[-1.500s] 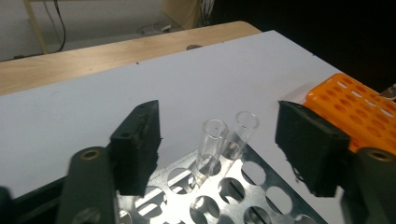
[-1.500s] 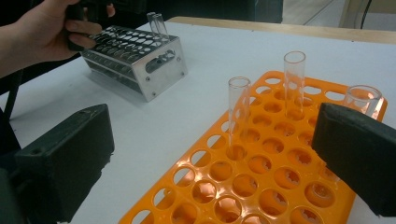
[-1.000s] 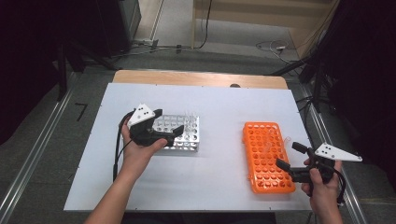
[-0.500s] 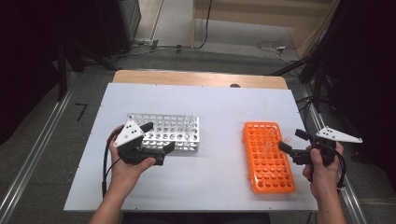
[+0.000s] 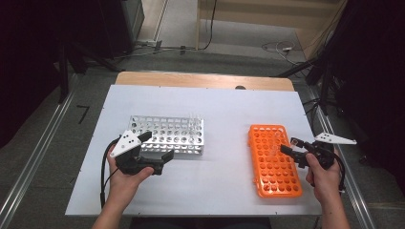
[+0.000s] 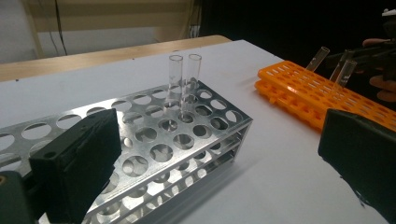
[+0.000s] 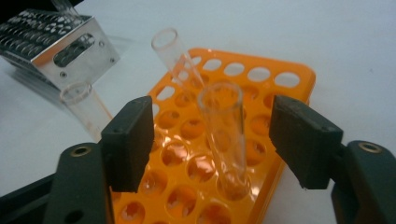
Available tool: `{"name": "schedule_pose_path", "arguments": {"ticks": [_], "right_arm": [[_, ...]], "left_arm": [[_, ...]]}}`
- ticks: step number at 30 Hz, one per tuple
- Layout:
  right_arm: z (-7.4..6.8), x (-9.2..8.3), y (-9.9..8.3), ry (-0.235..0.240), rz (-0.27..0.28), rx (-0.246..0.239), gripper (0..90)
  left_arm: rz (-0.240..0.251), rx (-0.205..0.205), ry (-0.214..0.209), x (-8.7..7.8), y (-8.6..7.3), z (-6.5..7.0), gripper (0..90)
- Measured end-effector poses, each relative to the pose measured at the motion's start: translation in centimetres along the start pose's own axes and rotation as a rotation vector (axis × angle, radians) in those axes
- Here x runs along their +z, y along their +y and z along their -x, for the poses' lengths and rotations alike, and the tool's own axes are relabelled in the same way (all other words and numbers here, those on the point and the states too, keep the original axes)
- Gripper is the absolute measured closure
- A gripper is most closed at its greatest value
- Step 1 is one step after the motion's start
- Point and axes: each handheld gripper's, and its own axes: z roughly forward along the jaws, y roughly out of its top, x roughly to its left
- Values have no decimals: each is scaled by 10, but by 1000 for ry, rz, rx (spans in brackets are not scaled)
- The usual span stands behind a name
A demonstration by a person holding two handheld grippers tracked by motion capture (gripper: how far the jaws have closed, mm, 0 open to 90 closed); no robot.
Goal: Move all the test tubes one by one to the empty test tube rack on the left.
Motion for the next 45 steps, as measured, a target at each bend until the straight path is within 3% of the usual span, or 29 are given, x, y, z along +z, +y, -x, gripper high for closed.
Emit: {"name": "schedule_pose_path", "arguments": {"ticks": [7, 15, 19, 22, 26, 29, 31, 37, 45], "right_arm": [[6, -5, -11, 17, -20, -5, 492], [7, -4, -19, -19, -17, -12, 592], [2, -1, -21, -21, -12, -46, 628], [-2, 0, -22, -55, -11, -88, 666], [-1, 0, -23, -74, -6, -95, 708], [0, -1, -23, -88, 1, -81, 733], [3, -2, -23, -72, 6, -59, 734], [3, -2, -21, -76, -1, -62, 736], [2, -11, -11, -79, 33, -43, 736]], "left_arm": [[3, -9, -1, -1, -1, -3, 0], [2, -10, 2, 0, -1, -1, 0], [4, -18, 2, 0, -1, -2, 0], [3, -18, 3, 2, -1, -3, 0], [-4, -16, -4, 4, -2, -2, 0], [-8, -12, -3, 4, -2, -1, 0], [-8, -11, -4, 4, -2, 0, 0], [-5, -6, -4, 4, 0, 1, 0], [-3, -2, -4, 4, 2, 1, 0]]}}
